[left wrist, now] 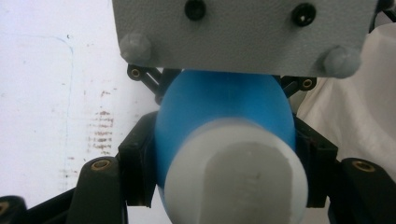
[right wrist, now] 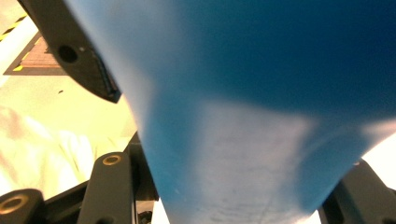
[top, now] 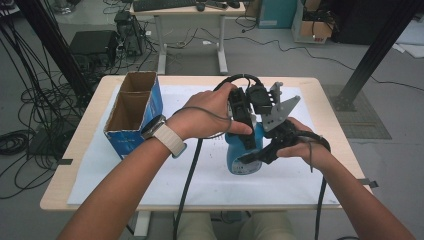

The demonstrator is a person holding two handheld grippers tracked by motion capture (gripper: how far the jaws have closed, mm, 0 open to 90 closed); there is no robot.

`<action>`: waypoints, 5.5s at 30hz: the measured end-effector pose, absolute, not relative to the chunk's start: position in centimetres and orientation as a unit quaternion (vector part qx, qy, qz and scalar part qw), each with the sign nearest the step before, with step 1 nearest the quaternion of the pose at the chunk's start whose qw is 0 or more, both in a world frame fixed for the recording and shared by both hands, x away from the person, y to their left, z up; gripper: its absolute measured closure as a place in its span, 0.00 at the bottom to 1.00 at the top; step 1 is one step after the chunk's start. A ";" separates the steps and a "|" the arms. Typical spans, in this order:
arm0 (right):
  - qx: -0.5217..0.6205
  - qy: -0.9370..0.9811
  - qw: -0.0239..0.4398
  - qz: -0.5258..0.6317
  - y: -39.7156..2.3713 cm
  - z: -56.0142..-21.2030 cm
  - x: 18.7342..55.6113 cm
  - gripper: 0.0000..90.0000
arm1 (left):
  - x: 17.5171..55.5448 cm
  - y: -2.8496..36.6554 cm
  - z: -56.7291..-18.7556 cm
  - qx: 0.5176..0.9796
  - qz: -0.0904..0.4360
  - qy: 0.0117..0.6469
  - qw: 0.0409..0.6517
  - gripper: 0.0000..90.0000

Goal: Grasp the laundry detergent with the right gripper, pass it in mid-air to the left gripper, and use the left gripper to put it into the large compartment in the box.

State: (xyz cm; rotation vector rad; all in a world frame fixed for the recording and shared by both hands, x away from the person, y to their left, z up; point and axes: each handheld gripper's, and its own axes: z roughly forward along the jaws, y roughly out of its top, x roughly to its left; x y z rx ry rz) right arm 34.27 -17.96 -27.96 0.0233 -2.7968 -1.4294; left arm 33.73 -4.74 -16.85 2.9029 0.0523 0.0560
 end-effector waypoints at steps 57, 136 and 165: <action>0.007 -0.894 -0.006 -0.448 -18.0 -27.5 34.3 0.48 | 33.7 -4.6 -16.6 0.992 0.026 0.021 0.122 0.42; -0.049 -0.890 0.039 -0.451 -20.0 -29.6 34.8 0.08 | 34.8 -4.2 -17.9 0.994 0.016 0.042 0.100 0.42; -0.102 -0.960 -0.090 -0.246 -28.3 -29.1 36.3 0.08 | 36.7 -0.9 -11.6 0.973 0.079 0.188 0.111 0.42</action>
